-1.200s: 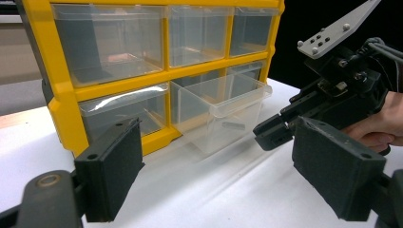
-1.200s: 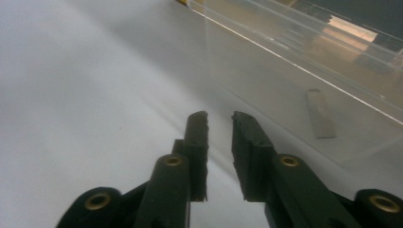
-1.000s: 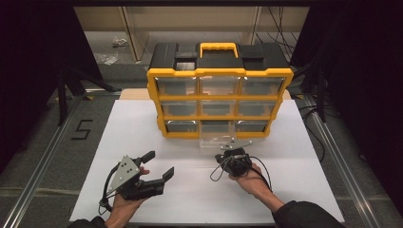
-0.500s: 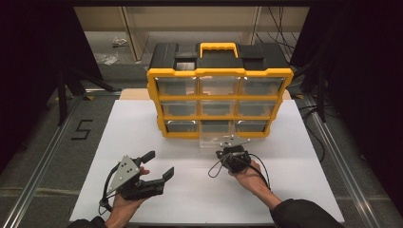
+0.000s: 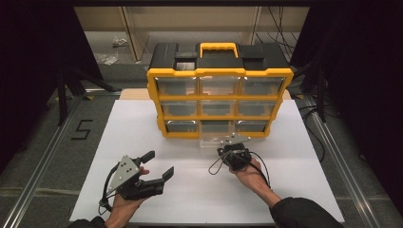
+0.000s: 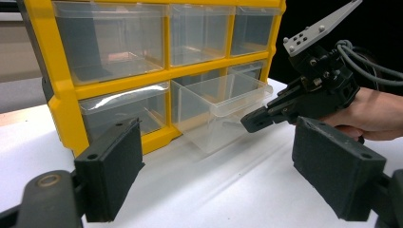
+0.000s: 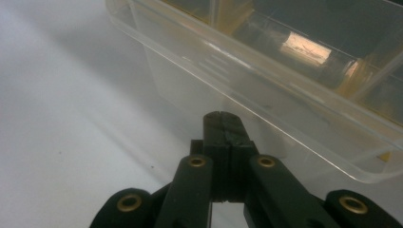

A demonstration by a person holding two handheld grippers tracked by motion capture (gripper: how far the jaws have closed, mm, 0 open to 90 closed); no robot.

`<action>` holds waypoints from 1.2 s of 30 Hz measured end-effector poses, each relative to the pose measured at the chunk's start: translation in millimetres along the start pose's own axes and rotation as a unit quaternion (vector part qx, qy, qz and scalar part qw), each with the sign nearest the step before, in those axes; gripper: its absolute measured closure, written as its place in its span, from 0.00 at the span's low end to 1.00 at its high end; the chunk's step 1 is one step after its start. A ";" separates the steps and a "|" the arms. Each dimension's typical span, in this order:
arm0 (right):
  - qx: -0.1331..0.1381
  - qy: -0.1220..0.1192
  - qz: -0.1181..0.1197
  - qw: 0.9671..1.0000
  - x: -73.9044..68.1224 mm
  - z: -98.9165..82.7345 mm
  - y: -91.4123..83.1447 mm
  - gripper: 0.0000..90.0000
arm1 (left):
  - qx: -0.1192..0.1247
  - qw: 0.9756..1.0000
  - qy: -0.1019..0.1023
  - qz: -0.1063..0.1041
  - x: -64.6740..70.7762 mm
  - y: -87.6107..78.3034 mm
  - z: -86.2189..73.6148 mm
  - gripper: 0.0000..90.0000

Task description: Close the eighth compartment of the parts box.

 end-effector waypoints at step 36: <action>0.014 0.003 -0.015 1.000 5.6 11.0 12.0 1.00 | -0.001 1.000 0.002 -0.003 0.8 1.6 0.2 0.19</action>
Point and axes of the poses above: each handheld gripper's, and its own axes: y roughly forward along the jaws, z roughly out of its top, x roughly to its right, the point moved 7 cm from there along y, roughly forward along the jaws, and after that the axes turned 12 degrees about -z, right-handed, at the moved point
